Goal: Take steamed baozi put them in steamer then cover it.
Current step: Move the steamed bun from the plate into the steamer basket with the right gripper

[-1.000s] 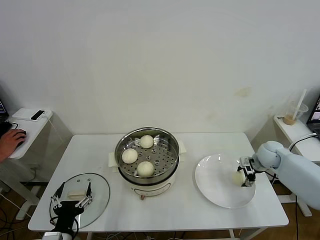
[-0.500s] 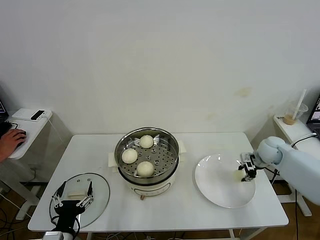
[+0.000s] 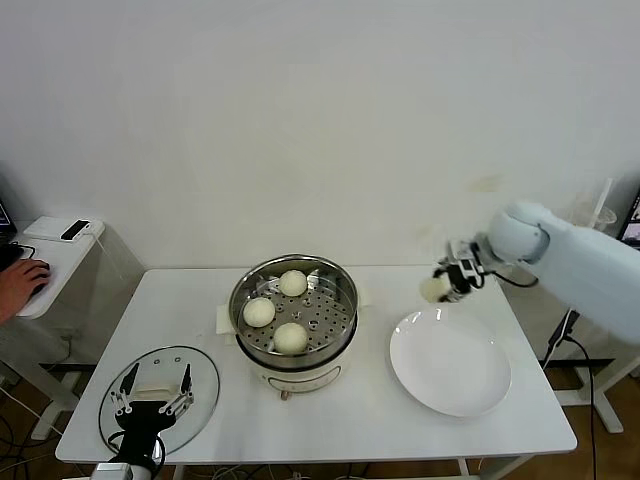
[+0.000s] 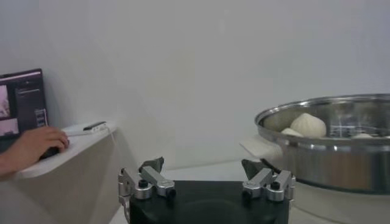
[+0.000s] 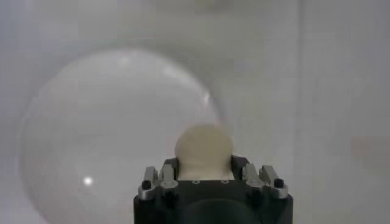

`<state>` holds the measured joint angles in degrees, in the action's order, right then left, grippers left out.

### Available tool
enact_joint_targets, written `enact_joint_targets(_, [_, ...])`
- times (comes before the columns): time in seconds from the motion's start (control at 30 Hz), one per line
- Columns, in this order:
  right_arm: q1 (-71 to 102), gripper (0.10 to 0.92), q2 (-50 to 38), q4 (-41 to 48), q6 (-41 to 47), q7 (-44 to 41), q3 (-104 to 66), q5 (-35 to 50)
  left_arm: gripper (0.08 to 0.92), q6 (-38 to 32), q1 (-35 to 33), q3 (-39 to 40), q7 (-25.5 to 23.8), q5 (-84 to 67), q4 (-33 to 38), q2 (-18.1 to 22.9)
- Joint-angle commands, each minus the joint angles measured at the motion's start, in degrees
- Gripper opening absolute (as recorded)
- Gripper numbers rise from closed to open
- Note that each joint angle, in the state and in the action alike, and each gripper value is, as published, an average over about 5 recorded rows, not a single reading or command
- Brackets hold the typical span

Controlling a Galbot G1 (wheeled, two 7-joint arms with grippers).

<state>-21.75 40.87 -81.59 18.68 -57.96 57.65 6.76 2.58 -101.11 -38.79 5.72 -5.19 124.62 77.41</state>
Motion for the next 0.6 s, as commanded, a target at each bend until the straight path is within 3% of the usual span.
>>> enact_joint_targets(0.03, [-15.61,0.551,11.68,-3.34,5.12,4.3,11.49,14.6,0.823,0.12,0.12,0.04,-0.12,-0.16,-0.23,-0.18])
enact_joint_targets(0.33, [-12.01,0.551,24.54,1.55,10.43,10.18,12.16,20.68,0.823,0.48,0.76,-0.65,-0.2,-0.13,-0.31,-0.56])
enact_joint_targets(0.6, [-6.81,0.556,30.19,6.49,15.51,14.12,14.03,22.5,0.823,0.35,0.65,-1.16,-0.15,-0.11,0.0,-0.52])
